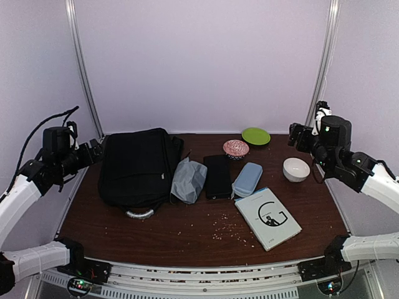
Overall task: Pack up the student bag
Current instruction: Pick up the student bag at the center of the board.
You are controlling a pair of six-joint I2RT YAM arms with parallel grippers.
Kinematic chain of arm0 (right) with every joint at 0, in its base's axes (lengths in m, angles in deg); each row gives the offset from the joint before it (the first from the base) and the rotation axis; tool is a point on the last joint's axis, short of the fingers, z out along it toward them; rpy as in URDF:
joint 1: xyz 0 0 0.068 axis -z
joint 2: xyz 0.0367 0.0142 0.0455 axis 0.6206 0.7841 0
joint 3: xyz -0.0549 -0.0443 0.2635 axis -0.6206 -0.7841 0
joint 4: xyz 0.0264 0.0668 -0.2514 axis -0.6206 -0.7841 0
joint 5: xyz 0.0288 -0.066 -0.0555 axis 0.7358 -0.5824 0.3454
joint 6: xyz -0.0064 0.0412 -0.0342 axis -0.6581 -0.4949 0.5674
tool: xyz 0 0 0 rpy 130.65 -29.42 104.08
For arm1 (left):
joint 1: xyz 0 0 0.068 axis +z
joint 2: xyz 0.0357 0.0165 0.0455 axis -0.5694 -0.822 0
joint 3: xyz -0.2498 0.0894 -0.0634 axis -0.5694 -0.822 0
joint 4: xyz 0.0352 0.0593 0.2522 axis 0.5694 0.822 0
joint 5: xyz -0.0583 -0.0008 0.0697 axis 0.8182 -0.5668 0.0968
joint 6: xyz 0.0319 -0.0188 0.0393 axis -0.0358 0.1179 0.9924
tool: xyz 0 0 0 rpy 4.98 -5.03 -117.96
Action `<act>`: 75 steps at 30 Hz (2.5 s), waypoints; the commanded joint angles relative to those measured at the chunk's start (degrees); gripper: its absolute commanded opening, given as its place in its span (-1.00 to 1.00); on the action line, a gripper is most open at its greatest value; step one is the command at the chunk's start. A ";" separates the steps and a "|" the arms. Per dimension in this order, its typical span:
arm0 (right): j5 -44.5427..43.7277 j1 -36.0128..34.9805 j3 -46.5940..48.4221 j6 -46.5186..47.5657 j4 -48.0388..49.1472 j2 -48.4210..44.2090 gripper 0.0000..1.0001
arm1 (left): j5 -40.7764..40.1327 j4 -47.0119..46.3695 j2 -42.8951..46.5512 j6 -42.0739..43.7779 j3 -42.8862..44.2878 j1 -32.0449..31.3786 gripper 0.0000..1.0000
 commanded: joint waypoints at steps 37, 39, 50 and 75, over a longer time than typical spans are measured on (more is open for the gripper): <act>16.03 -15.74 0.99 -15.68 -2.39 11.90 0.84 | 14.94 -6.07 -18.76 -29.58 -14.31 4.87 0.36; 16.00 -16.28 1.52 -15.76 -2.36 12.51 0.84 | 15.06 -6.47 -19.01 -29.51 -14.71 4.68 0.18; 18.40 -19.89 4.61 -15.63 -1.09 16.67 0.79 | 16.16 -6.89 -14.84 -28.96 -14.99 4.42 -1.00; 36.46 -25.94 29.02 -37.28 7.79 50.74 0.50 | 17.87 8.15 8.33 -26.57 -7.54 3.95 -1.00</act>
